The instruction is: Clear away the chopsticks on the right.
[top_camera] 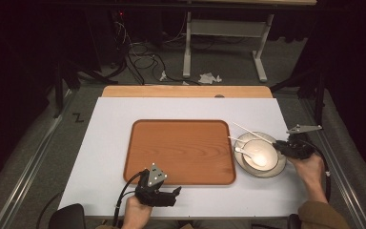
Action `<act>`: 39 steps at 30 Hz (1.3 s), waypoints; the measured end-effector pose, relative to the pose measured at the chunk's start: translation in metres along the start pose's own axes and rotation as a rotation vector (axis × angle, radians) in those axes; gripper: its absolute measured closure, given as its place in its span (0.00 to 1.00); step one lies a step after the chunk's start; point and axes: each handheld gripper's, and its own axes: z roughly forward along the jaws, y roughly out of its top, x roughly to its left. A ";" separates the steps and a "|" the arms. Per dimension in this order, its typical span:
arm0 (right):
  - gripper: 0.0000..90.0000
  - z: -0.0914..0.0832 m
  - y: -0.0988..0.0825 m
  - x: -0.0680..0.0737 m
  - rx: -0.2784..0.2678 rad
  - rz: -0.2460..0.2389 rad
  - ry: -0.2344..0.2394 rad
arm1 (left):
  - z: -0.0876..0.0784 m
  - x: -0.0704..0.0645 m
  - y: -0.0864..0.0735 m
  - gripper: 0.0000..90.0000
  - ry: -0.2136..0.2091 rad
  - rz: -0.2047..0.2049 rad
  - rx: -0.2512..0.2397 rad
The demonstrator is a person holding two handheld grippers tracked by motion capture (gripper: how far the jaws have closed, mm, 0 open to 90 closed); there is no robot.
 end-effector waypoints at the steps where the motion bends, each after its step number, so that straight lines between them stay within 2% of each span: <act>1: 0.86 -0.001 -0.001 0.000 0.003 -0.001 0.007 | 0.000 0.000 0.000 0.18 -0.002 0.001 0.001; 7: 0.86 0.000 -0.001 0.000 0.015 0.002 0.014 | 0.001 0.001 0.001 0.18 -0.007 -0.001 0.002; 13: 0.93 0.002 -0.003 -0.005 0.001 0.010 0.026 | 0.002 0.001 0.001 0.18 -0.005 -0.002 0.006; 20: 0.94 0.000 -0.003 -0.005 -0.001 0.010 0.025 | 0.003 0.002 0.001 0.18 -0.010 -0.015 0.004; 24: 0.94 -0.008 -0.004 -0.002 -0.033 0.003 0.011 | 0.004 0.003 0.004 0.18 -0.016 -0.009 -0.001; 29: 0.94 -0.025 -0.012 -0.001 -0.088 0.037 0.019 | 0.010 0.002 0.008 0.18 -0.033 0.017 0.006; 33: 0.94 -0.036 -0.019 0.002 -0.117 0.048 0.025 | 0.016 0.005 0.010 0.18 0.004 0.029 0.017; 38: 0.94 -0.052 -0.023 0.015 -0.142 0.044 0.024 | 0.020 0.010 0.015 0.18 -0.004 0.004 0.005; 39: 0.94 -0.058 -0.025 0.023 -0.152 0.041 0.027 | 0.022 0.010 0.018 0.18 -0.010 0.007 0.004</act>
